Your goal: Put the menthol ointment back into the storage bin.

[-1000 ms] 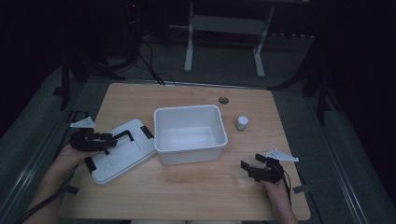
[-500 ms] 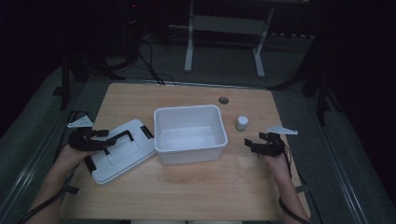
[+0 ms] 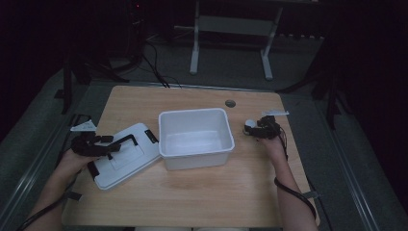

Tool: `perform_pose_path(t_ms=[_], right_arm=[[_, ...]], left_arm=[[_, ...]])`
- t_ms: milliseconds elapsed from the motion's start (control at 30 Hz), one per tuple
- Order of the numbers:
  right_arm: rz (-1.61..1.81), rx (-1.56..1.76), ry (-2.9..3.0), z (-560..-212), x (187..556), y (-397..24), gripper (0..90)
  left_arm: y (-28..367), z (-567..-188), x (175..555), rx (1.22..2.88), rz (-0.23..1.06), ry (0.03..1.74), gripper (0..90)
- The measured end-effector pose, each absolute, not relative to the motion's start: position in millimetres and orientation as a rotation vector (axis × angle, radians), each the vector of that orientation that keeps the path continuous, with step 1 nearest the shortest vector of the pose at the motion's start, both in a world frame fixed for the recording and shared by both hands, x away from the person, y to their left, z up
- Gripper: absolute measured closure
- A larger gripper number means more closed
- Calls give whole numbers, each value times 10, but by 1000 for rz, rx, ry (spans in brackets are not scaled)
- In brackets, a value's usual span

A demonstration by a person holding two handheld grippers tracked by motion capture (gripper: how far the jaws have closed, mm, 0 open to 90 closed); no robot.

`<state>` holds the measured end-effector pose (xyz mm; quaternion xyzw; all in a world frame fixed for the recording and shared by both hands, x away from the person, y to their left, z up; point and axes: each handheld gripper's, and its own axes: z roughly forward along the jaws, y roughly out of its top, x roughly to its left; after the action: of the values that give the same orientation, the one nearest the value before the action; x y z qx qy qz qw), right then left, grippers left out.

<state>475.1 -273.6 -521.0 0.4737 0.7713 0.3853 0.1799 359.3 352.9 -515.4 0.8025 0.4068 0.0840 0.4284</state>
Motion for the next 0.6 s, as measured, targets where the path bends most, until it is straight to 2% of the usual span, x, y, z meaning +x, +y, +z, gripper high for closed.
perform_pose_path(t_ms=[133,233,300,600], right_arm=[[1037,1338,2198,-5221,4856,-2675,320],[976,1326,2215,-5224,4901,-2635,403],[980,1331,2231,-5217,4910,-2626,493],[992,1312,2240,-5062,4794,-2648,499]], left_arm=[[3525,-5148,3592,2000,211,1019,366],[3519,-5143,3594,2000,210,1017,367],[3512,-5141,3597,2008,205,1016,367],[3504,-5104,3586,2013,219,1009,367]])
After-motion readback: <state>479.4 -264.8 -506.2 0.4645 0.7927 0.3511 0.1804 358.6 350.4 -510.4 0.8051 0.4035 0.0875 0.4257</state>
